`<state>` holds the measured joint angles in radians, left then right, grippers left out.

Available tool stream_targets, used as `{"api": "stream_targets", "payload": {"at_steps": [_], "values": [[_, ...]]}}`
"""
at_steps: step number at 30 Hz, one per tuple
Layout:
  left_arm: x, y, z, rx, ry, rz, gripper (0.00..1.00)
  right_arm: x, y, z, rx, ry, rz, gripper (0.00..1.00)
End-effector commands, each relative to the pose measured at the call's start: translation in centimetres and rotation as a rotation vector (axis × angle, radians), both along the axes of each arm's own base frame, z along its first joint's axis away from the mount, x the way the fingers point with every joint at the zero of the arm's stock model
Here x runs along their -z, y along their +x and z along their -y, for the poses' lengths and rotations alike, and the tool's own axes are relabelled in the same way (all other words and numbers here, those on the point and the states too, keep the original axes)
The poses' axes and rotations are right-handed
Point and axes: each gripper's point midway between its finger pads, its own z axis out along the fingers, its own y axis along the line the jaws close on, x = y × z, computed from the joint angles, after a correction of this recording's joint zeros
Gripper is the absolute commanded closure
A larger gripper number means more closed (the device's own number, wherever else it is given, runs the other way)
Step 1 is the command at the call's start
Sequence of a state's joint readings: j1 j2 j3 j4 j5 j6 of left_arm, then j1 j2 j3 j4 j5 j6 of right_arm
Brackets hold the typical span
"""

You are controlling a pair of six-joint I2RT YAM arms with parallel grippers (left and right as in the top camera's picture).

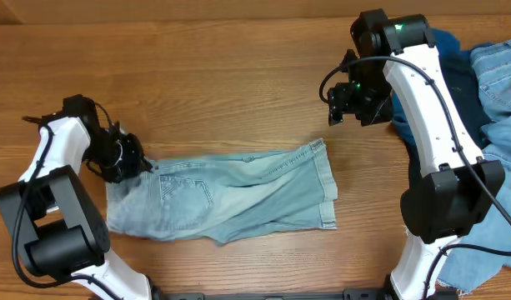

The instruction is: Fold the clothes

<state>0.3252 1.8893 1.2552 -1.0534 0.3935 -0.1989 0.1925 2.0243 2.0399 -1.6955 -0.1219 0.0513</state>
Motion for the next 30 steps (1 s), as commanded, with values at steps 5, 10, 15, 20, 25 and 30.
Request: {"api": "stream_targets", "payload": {"at_steps": [5, 10, 15, 20, 25, 30], "values": [[-2.8, -5.2, -1.9, -0.018, 0.123, -0.296, 0.96, -1.1, -0.2, 0.4, -0.024, -0.016, 0.041, 0.25], [-3.0, -8.5, -5.7, -0.183, 0.4, -0.496, 0.96, -1.1, -0.2, 0.4, -0.025, -0.016, 0.041, 0.25], [-4.0, -10.7, -6.4, -0.339, 0.451, -0.621, 0.93, -1.1, -0.2, 0.4, -0.028, -0.016, 0.042, 0.25], [-3.2, -10.7, -6.4, -0.34, 0.453, -0.612, 0.76, -0.3, -0.8, 0.4, -0.03, -0.021, 0.007, 0.25], [-1.7, -11.2, -6.2, -0.341, 0.453, -0.61, 0.72, 4.1, -3.4, -0.2, -0.033, 0.006, -0.128, 0.24], [-1.2, -11.2, -6.2, -0.344, 0.454, -0.601, 0.69, 9.2, -7.6, -4.5, -0.098, 0.167, -0.266, 0.25]]}}
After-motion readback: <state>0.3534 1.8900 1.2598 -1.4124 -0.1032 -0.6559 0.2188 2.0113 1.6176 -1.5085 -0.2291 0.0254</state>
